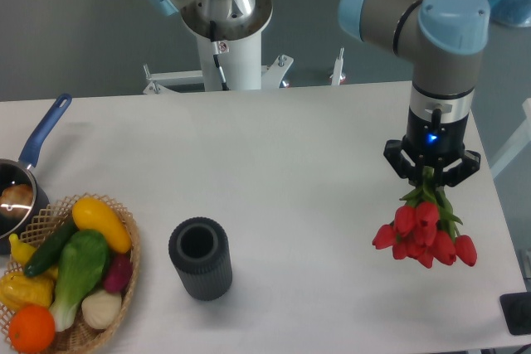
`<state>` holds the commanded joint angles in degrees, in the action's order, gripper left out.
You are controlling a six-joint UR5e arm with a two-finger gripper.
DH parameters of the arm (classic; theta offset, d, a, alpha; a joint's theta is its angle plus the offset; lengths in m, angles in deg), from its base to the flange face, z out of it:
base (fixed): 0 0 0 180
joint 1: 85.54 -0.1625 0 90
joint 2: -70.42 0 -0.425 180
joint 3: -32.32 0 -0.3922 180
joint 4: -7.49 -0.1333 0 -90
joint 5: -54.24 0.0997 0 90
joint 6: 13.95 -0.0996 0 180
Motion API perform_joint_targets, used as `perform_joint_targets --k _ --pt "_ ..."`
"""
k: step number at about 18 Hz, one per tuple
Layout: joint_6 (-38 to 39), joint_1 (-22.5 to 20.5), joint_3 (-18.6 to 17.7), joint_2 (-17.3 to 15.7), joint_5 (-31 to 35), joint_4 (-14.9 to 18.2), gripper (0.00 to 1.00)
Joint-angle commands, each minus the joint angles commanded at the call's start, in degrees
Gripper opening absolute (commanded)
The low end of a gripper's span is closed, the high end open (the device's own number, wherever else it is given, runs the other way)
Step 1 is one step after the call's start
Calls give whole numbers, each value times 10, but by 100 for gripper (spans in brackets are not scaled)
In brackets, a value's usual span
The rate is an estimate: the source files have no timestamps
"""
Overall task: Insert the flowers into the vase
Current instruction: 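Carry the red tulip bunch with the gripper over the black vase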
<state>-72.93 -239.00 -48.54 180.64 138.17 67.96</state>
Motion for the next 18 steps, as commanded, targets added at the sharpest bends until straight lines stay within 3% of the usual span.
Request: perform_joint_targets --k 3,8,12,18 --pt "8 11 -1 -11 -5 0 0" --pt "112 33 -26 -40 -72 -17 0" --pt "118 30 -58 -76 -230 -82 0" --pt "118 29 -59 -89 -477 -127 0"
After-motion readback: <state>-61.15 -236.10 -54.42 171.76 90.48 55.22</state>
